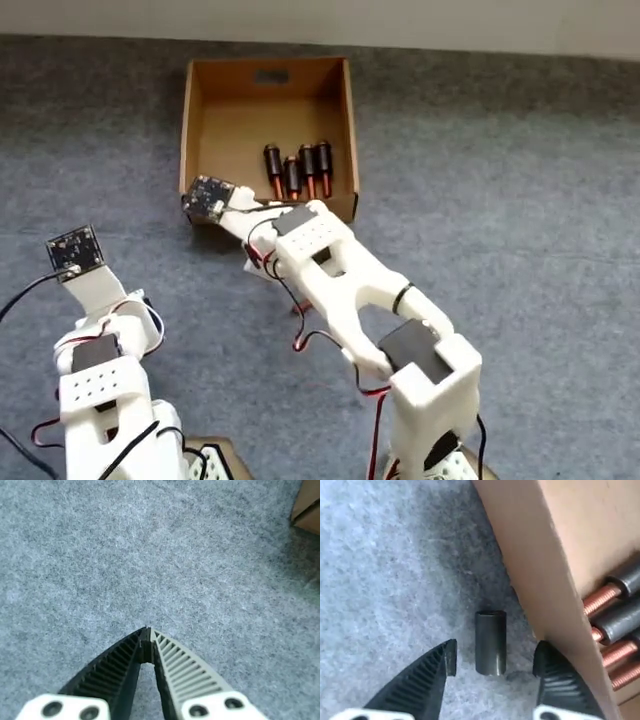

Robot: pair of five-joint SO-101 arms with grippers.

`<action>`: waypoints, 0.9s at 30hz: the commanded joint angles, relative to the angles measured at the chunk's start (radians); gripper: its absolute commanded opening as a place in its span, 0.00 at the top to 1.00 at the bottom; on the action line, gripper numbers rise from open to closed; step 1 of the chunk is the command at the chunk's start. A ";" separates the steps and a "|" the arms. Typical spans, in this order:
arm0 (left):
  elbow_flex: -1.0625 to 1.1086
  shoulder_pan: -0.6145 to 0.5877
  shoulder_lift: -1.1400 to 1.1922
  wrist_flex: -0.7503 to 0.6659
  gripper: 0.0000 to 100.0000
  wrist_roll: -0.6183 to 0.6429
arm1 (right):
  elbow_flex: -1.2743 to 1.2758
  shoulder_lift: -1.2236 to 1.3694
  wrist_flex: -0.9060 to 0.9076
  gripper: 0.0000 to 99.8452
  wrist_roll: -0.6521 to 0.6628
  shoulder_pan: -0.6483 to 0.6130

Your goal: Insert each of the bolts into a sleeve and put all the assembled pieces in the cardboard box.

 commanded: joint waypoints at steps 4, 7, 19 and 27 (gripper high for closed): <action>-0.041 0.018 -0.012 -0.015 0.99 0.003 | -0.163 0.119 -0.021 0.75 0.023 0.007; -0.041 0.018 -0.012 -0.015 0.99 0.003 | -0.193 0.176 -0.019 0.75 0.023 -0.016; -0.041 0.018 -0.012 -0.015 0.99 0.003 | -0.189 -0.013 0.217 0.99 -0.118 -0.041; -0.039 0.018 -0.012 -0.015 0.99 0.003 | -0.013 -0.196 0.288 0.99 -0.322 -0.127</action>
